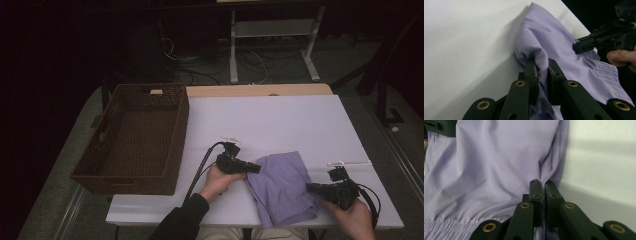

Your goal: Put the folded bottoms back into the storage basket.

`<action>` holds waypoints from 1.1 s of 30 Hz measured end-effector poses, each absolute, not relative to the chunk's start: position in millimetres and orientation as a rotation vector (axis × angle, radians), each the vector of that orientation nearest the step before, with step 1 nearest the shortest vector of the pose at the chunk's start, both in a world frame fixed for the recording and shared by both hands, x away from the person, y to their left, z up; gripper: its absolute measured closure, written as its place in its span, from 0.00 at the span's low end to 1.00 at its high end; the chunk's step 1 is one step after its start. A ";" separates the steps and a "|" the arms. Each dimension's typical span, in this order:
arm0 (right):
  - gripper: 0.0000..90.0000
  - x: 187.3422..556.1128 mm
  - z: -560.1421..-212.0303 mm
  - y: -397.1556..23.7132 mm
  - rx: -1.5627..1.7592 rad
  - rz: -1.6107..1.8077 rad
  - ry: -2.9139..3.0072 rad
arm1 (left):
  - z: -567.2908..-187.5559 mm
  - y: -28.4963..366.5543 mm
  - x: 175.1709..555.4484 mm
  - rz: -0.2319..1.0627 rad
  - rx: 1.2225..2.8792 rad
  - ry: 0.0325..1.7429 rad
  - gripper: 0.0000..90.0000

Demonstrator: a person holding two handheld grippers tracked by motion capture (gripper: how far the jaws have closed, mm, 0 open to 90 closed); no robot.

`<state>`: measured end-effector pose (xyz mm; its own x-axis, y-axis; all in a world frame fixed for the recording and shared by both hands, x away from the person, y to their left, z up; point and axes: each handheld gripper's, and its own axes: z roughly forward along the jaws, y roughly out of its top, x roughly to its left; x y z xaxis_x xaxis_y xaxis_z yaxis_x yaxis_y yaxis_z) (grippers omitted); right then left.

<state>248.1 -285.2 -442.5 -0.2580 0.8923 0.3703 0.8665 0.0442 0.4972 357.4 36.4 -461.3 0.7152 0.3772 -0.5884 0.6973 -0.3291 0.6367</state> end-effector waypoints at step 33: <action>0.97 221.9 -401.0 -289.3 1.737 1.650 2.211 | -387.7 56.8 345.8 -0.252 1.844 0.703 0.92</action>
<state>221.9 -289.3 -401.0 -0.4270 0.6603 0.6178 0.7803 -0.0762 0.6208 345.8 56.8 -387.7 0.8020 0.3445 -0.4880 0.5763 -0.2311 0.7839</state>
